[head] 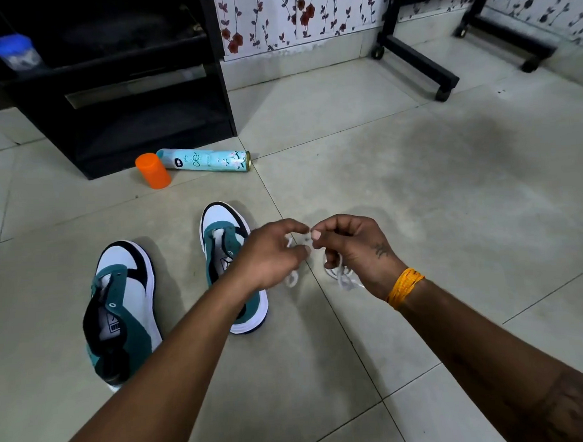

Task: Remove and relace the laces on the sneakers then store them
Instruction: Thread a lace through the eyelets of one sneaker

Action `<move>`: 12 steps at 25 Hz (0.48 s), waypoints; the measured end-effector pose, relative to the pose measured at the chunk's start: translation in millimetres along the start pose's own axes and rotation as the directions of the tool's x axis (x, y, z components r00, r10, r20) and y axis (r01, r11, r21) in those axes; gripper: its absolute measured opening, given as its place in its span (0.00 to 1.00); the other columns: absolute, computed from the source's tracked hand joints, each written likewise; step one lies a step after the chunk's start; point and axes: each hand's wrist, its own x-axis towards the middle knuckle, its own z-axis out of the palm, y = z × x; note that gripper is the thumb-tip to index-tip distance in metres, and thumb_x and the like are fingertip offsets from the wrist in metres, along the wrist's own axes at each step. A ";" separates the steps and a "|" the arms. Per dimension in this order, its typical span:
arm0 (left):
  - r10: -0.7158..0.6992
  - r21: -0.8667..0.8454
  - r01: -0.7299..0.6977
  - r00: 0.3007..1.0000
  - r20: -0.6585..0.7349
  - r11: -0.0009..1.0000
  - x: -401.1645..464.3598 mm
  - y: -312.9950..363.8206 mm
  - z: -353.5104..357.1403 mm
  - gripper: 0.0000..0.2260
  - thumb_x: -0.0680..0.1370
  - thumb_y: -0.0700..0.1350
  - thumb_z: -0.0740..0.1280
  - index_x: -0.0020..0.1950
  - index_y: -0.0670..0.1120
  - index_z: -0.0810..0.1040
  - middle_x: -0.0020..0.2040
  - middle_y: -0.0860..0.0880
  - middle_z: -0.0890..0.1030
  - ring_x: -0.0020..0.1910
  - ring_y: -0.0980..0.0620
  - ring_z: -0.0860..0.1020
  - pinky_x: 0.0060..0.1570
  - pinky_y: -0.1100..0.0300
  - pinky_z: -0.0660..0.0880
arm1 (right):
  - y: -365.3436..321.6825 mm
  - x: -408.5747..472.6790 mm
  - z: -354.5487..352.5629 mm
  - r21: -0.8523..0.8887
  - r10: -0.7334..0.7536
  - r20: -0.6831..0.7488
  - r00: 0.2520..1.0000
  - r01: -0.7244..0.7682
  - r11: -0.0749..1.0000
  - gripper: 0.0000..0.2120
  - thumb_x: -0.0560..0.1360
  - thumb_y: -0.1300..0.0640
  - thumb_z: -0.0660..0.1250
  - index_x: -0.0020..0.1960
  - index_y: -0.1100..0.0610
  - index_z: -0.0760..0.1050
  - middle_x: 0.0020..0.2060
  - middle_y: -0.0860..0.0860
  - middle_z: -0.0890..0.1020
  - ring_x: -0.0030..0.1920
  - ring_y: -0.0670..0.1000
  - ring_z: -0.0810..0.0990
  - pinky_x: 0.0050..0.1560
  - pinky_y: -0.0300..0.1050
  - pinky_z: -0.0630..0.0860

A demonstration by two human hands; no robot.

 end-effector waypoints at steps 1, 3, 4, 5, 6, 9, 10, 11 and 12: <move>0.026 -0.021 -0.026 1.000 0.007 0.999 1.2 1.7 4.3 0.06 0.74 0.54 0.70 0.50 0.56 0.83 0.33 0.49 0.79 0.32 0.51 0.77 0.39 0.50 0.78 | -1.3 0.7 4.4 0.000 -0.005 0.019 1.000 0.005 1.000 0.05 0.76 0.66 0.73 0.50 0.68 0.82 0.36 0.58 0.82 0.30 0.53 0.74 0.33 0.45 0.77; 0.012 0.012 -0.010 0.993 -0.120 1.000 5.7 -2.3 1.0 0.06 0.76 0.49 0.71 0.41 0.49 0.83 0.29 0.50 0.78 0.31 0.49 0.77 0.38 0.51 0.78 | -2.7 2.4 6.6 -0.006 -0.001 0.022 1.000 0.001 1.000 0.05 0.75 0.67 0.73 0.50 0.68 0.82 0.37 0.59 0.83 0.29 0.53 0.74 0.31 0.42 0.76; -0.020 0.071 0.036 0.976 -0.216 0.997 7.6 -7.9 -5.3 0.07 0.77 0.46 0.70 0.39 0.47 0.82 0.29 0.50 0.78 0.32 0.48 0.77 0.37 0.53 0.75 | -2.4 3.1 4.5 -0.011 0.004 0.014 1.000 -0.004 1.000 0.05 0.75 0.68 0.72 0.50 0.68 0.82 0.38 0.60 0.83 0.29 0.53 0.74 0.32 0.42 0.77; -0.048 0.166 0.104 0.948 -0.315 0.981 8.3 -13.7 -13.4 0.07 0.76 0.44 0.69 0.39 0.45 0.82 0.31 0.49 0.79 0.34 0.46 0.78 0.37 0.55 0.73 | -1.4 3.5 1.2 -0.018 0.009 0.008 1.000 -0.009 1.000 0.05 0.75 0.69 0.72 0.50 0.68 0.82 0.39 0.60 0.83 0.29 0.53 0.74 0.32 0.43 0.78; -0.061 0.245 0.168 0.917 -0.394 0.955 9.4 -21.1 -21.9 0.08 0.76 0.43 0.68 0.39 0.43 0.82 0.32 0.47 0.80 0.37 0.44 0.78 0.37 0.55 0.71 | 0.3 4.3 -2.1 -0.028 0.014 0.001 1.000 -0.014 1.000 0.05 0.75 0.69 0.72 0.50 0.68 0.82 0.39 0.60 0.83 0.30 0.53 0.75 0.33 0.43 0.78; -0.072 0.282 0.228 0.879 -0.472 0.932 10.7 -29.3 -37.6 0.09 0.74 0.43 0.66 0.37 0.41 0.80 0.34 0.43 0.79 0.39 0.41 0.77 0.37 0.52 0.72 | 5.5 8.7 -1.5 -0.036 0.033 -0.020 0.999 -0.033 0.999 0.04 0.75 0.69 0.72 0.50 0.67 0.82 0.39 0.58 0.83 0.33 0.56 0.78 0.35 0.43 0.79; -0.073 0.246 0.210 0.879 -0.471 0.946 10.4 -27.6 -38.8 0.09 0.73 0.45 0.65 0.37 0.41 0.81 0.34 0.44 0.79 0.38 0.41 0.78 0.38 0.51 0.74 | 6.1 12.4 3.4 -0.023 0.036 -0.021 0.999 -0.037 0.999 0.04 0.75 0.69 0.72 0.49 0.67 0.82 0.38 0.58 0.84 0.34 0.56 0.80 0.38 0.45 0.81; -0.071 0.187 0.176 0.883 -0.463 0.967 9.2 -24.1 -39.3 0.10 0.71 0.47 0.65 0.37 0.42 0.81 0.34 0.44 0.80 0.38 0.42 0.79 0.40 0.51 0.77 | 6.2 17.2 9.8 -0.008 0.035 -0.020 0.999 -0.035 0.999 0.04 0.75 0.68 0.73 0.49 0.66 0.82 0.39 0.59 0.84 0.36 0.57 0.82 0.41 0.48 0.82; -0.077 0.092 0.132 0.888 -0.453 0.987 7.4 -20.0 -40.2 0.10 0.70 0.49 0.66 0.39 0.44 0.82 0.35 0.45 0.81 0.37 0.43 0.81 0.42 0.50 0.79 | 4.9 22.8 16.9 0.001 0.025 -0.014 1.000 -0.025 1.000 0.04 0.75 0.68 0.73 0.50 0.65 0.82 0.39 0.60 0.84 0.38 0.57 0.84 0.45 0.51 0.82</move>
